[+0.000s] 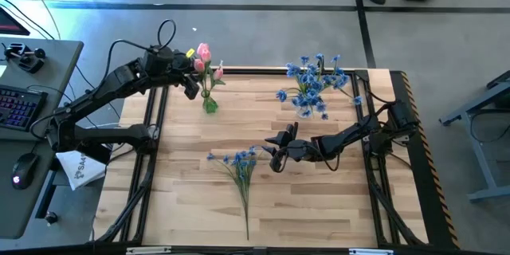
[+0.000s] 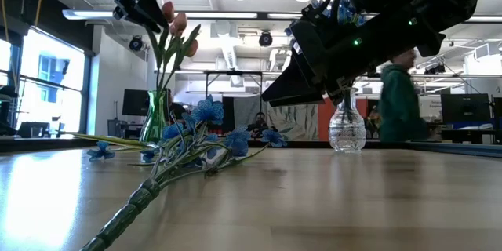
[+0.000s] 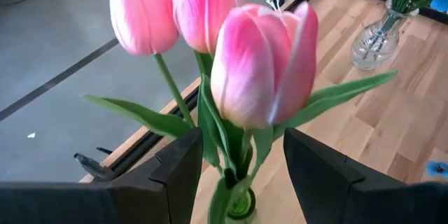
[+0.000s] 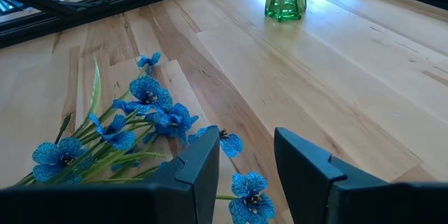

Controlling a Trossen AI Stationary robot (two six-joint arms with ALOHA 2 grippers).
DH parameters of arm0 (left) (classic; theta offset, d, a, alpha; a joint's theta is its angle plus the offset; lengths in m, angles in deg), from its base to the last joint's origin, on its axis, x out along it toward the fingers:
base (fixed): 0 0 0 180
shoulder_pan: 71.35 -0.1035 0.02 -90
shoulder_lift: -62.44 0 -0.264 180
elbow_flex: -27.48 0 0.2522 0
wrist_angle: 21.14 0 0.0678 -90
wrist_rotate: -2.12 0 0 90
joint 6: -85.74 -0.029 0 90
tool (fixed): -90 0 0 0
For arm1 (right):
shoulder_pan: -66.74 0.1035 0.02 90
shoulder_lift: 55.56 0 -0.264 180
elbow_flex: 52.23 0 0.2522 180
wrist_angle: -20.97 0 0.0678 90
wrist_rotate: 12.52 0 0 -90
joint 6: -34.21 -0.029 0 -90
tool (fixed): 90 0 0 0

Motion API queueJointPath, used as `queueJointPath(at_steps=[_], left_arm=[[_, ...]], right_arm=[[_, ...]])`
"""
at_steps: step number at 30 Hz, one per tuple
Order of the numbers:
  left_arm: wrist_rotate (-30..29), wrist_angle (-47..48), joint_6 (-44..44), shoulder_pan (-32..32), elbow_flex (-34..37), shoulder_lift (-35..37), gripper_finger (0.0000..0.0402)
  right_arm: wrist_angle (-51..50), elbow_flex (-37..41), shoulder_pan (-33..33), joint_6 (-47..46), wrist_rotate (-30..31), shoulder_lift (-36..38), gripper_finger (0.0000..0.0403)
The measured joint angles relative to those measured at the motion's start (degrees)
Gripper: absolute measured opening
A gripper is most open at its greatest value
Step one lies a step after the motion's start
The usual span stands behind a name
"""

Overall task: Sort flowers into vase by color
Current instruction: Put the pink tulip into the green vase, then put the blue flowers into the transparent vase

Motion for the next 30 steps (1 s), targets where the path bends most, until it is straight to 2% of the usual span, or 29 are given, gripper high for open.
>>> queueJointPath(at_steps=[10,18,24,30], left_arm=[[0.0,12.3,1.8,0.2,-7.2,1.1,0.0188],[0.0,19.2,5.7,2.9,-8.6,5.4,0.0188],[-0.5,22.3,12.4,10.7,-8.6,9.4,0.0188],[-3.1,21.9,19.6,22.3,-7.5,10.2,0.0188]], right_arm=[[0.0,0.0,0.0,-0.5,0.0,0.0,0.0134],[0.0,0.0,0.0,-0.4,0.0,0.0,0.0134],[0.0,0.0,0.0,-0.4,0.0,0.0,0.0134],[0.0,0.0,0.0,-0.3,0.0,0.0,0.0134]])
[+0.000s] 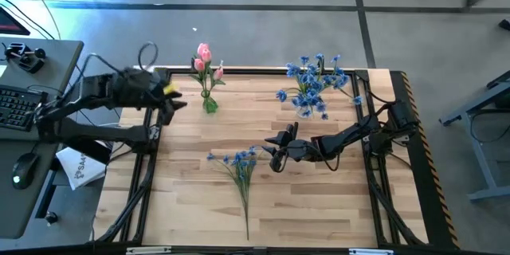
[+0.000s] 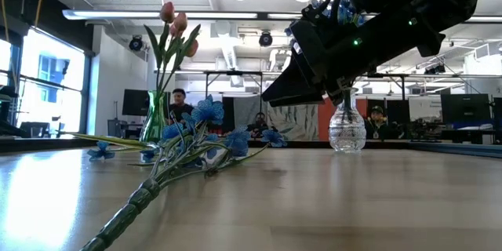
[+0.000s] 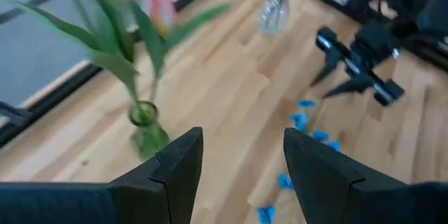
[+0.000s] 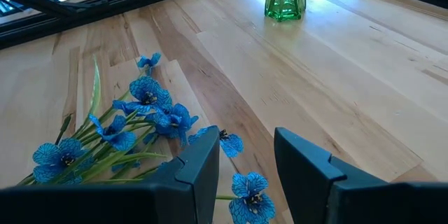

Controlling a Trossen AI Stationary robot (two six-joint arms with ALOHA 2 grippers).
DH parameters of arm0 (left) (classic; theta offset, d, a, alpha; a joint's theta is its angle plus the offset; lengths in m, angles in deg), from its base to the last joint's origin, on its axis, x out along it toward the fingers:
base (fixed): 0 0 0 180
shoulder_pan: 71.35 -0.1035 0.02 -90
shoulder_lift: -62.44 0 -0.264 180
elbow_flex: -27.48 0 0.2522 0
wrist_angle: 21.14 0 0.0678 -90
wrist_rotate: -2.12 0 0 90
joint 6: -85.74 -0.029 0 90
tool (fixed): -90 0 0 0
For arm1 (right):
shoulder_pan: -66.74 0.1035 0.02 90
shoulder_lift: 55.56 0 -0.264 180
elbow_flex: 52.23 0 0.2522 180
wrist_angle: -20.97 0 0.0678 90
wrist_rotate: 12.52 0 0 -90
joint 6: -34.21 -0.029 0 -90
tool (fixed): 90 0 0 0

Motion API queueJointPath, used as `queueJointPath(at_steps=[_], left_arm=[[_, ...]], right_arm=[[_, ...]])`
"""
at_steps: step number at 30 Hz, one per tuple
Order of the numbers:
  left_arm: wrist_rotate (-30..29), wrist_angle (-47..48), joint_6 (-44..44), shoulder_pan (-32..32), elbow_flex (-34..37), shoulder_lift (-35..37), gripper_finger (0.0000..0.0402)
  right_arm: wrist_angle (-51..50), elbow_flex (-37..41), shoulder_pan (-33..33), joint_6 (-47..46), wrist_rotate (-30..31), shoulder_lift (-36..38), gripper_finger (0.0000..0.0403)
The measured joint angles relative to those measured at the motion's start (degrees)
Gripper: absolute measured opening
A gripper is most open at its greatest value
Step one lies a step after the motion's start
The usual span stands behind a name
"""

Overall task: Sort flowers into vase by color
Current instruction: Put the blue flowers into the transparent vase

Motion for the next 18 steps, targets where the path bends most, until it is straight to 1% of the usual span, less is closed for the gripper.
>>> queueJointPath(at_steps=[3,6,8,12,15,17,18], left_arm=[[-2.9,0.0,4.4,6.3,2.7,-0.9,0.0188],[-3.5,-0.1,9.2,12.3,6.0,-2.4,0.0188],[-3.6,0.0,12.6,16.4,7.9,-3.5,0.0188],[-5.8,-0.4,19.2,24.5,11.5,-6.4,0.0188],[-6.8,-2.5,22.7,30.1,14.9,-8.6,0.0188],[-6.0,-6.5,23.1,33.7,18.4,-10.1,0.0188],[-3.7,-9.1,22.6,35.2,20.6,-10.9,0.0188]], right_arm=[[-0.5,0.0,0.0,0.0,0.0,0.0,0.0134],[-1.4,0.0,0.1,-0.2,-0.3,0.0,0.0134],[-1.5,0.0,0.3,-0.7,-2.0,0.0,0.0134],[-2.2,0.0,1.8,-2.6,-4.9,1.0,0.0134],[-2.1,-0.1,3.6,-2.6,-9.0,1.4,0.0134],[-2.1,-0.1,4.7,-2.0,-12.6,1.4,0.0134],[-2.2,-0.1,5.2,-1.5,-13.8,1.4,0.0134]])
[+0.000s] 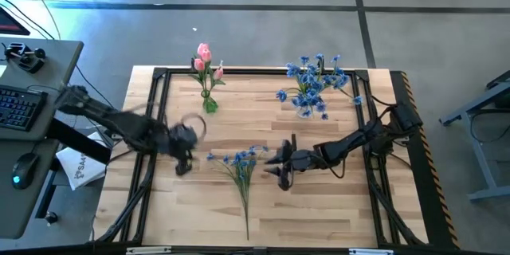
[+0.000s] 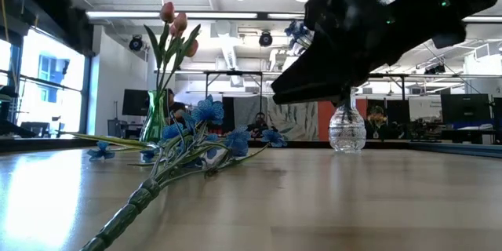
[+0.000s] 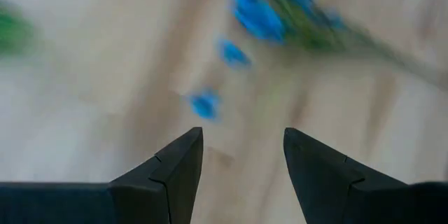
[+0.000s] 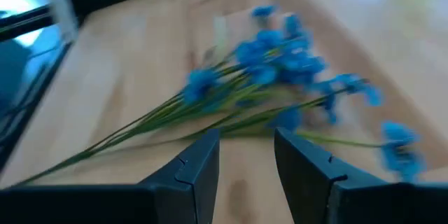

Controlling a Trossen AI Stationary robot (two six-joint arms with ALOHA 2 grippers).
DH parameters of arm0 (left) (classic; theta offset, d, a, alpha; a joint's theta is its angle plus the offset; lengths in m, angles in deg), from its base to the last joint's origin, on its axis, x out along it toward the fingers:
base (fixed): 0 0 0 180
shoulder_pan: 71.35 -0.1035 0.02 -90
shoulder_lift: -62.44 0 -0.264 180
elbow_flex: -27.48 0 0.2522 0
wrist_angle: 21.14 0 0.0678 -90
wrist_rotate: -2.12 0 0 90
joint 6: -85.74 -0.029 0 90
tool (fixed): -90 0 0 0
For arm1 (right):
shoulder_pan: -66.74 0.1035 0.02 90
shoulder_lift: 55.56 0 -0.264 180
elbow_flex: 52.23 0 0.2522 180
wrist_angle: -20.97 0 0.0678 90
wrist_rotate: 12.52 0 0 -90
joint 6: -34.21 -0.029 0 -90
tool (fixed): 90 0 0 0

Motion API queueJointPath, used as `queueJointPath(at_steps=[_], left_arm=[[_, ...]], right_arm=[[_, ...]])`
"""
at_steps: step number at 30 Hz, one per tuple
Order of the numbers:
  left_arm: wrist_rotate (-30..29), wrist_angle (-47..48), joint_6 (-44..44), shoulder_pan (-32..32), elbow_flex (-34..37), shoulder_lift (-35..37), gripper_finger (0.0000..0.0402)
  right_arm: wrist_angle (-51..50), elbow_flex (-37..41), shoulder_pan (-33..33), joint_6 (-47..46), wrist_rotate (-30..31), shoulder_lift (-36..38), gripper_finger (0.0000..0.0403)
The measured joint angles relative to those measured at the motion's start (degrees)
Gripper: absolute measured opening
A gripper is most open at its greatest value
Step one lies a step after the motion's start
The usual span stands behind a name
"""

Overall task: Sort flowers into vase by color
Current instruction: Put the blue flowers into the transparent vase

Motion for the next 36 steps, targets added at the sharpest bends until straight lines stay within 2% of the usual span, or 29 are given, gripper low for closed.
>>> queueJointPath(at_steps=[4,8,13,18,22,25,27,29,32,36], left_arm=[[11.0,-18.4,-6.0,3.8,9.7,-3.8,0.0188],[15.5,-42.9,-9.1,3.7,17.8,-9.5,0.0188],[15.9,-59.5,-16.9,1.1,19.8,-17.8,0.0188],[22.8,-72.0,-24.5,-3.8,19.8,-25.7,0.0188],[25.4,-77.5,-28.3,-8.7,19.3,-31.4,0.0188],[25.5,-77.9,-29.8,-12.5,17.0,-35.7,0.0188],[24.3,-77.8,-29.8,-15.0,14.9,-38.7,0.0188],[22.0,-77.8,-29.7,-17.4,12.3,-41.7,0.0188],[17.8,-77.9,-29.8,-20.4,7.5,-45.3,0.0188],[14.0,-76.8,-32.0,-22.4,2.0,-45.9,0.0188]], right_arm=[[0.1,0.0,1.1,1.7,-0.9,0.0,0.0134],[0.4,0.0,0.4,2.0,-0.8,0.0,0.0134],[0.5,0.0,-1.9,1.4,0.7,0.0,0.0134],[0.5,0.0,-3.5,0.3,2.2,0.0,0.0134],[-0.1,0.0,-3.7,0.5,1.4,0.1,0.0134],[-3.3,0.0,-3.4,0.0,-3.8,1.3,0.0134],[-7.1,0.0,-2.8,-1.5,-6.9,3.1,0.0134],[-10.0,0.0,-1.6,-3.6,-7.5,4.9,0.0134],[-13.2,0.0,1.0,-6.1,-7.0,6.7,0.0134],[-14.2,-0.1,4.5,-9.4,1.4,6.8,0.0134]])
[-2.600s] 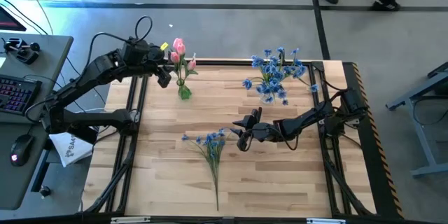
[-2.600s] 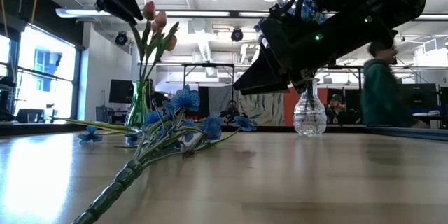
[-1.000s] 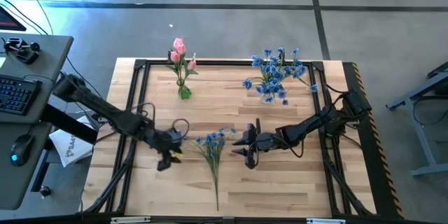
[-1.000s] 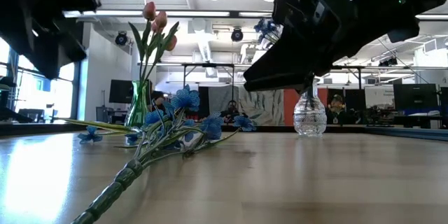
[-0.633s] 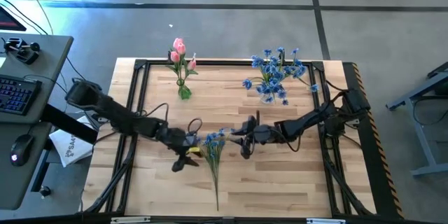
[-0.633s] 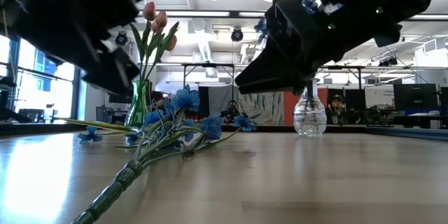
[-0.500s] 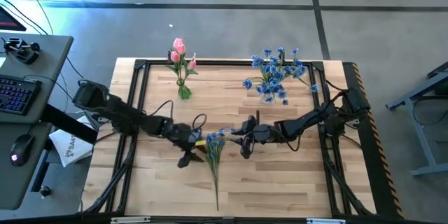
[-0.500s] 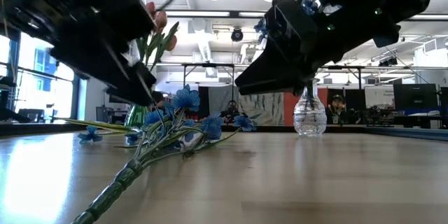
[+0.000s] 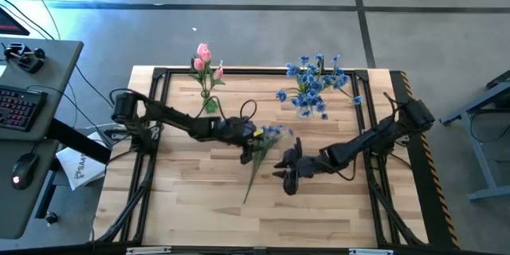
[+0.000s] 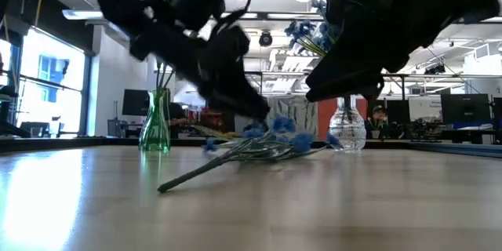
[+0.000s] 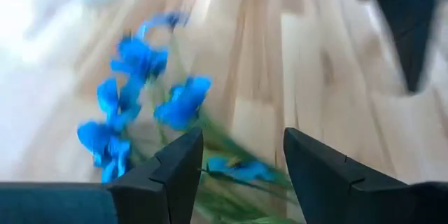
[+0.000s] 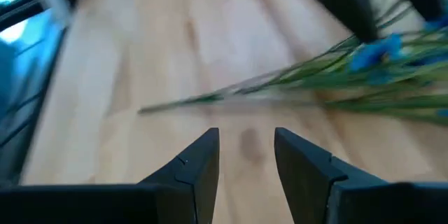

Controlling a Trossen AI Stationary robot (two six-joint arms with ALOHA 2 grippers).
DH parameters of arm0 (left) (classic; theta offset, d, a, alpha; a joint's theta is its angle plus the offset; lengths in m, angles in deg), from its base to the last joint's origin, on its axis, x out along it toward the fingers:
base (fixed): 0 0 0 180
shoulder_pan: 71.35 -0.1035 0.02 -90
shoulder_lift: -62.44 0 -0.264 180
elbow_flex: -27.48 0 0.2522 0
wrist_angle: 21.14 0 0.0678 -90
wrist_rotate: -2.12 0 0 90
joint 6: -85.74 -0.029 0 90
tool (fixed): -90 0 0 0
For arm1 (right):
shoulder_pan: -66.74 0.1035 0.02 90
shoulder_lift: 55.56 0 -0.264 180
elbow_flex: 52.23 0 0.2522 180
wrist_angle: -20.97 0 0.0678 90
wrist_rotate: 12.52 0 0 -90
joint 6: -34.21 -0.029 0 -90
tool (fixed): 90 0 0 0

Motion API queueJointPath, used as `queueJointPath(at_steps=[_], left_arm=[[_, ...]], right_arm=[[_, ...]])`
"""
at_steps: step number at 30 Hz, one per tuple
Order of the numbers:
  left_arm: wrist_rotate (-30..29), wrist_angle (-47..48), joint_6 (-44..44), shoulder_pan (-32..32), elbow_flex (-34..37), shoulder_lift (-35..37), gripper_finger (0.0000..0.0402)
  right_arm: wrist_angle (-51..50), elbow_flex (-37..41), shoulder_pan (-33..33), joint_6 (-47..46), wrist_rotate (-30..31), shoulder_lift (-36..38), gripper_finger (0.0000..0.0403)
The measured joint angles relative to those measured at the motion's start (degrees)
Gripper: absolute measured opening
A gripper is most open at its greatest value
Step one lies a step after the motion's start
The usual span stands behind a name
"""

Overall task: Sort flowers into vase by color
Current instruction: Put the blue flowers into the transparent vase

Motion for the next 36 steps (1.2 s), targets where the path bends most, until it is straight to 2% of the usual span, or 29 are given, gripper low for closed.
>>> queueJointPath(at_steps=[4,7,12,15,18,20,23,26,30,36], left_arm=[[-0.4,6.7,-3.9,1.0,-3.2,4.6,0.0188],[-4.8,16.0,-4.2,3.1,-3.8,10.0,0.0188],[-16.3,31.9,-0.4,8.4,-2.6,17.4,0.0188],[-23.8,38.7,4.6,12.0,-0.7,20.0,0.0188],[-29.4,41.0,10.2,14.7,2.5,21.1,0.0188],[-30.7,40.2,13.4,15.7,4.7,21.0,0.0188],[-31.7,37.0,16.8,16.4,8.7,20.6,0.0188],[-32.3,32.2,18.7,16.5,12.3,20.3,0.0188],[-33.6,25.2,19.8,16.4,15.9,20.0,0.0188],[-33.6,21.1,19.3,16.4,17.4,20.0,0.0188]], right_arm=[[0.2,0.1,2.5,-3.9,10.6,-2.5,0.0134],[1.5,0.1,2.3,-6.5,13.7,-4.6,0.0137],[5.0,-2.4,-1.4,-7.0,12.2,-8.0,0.0183],[3.2,-7.6,-3.5,-7.5,6.0,-11.1,0.0226],[-8.2,-16.7,-5.3,-9.8,-0.3,-15.1,0.0256],[-19.7,-24.2,-5.9,-10.9,-1.4,-17.9,0.0263],[-32.7,-34.9,-6.2,-10.1,-1.7,-22.4,0.0261],[-38.3,-43.7,-6.6,-7.0,-5.0,-26.7,0.0250],[-49.1,-51.8,-8.0,-6.3,-6.7,-31.6,0.0231],[-72.9,-57.4,-8.3,-6.3,-5.1,-34.5,0.0202]])
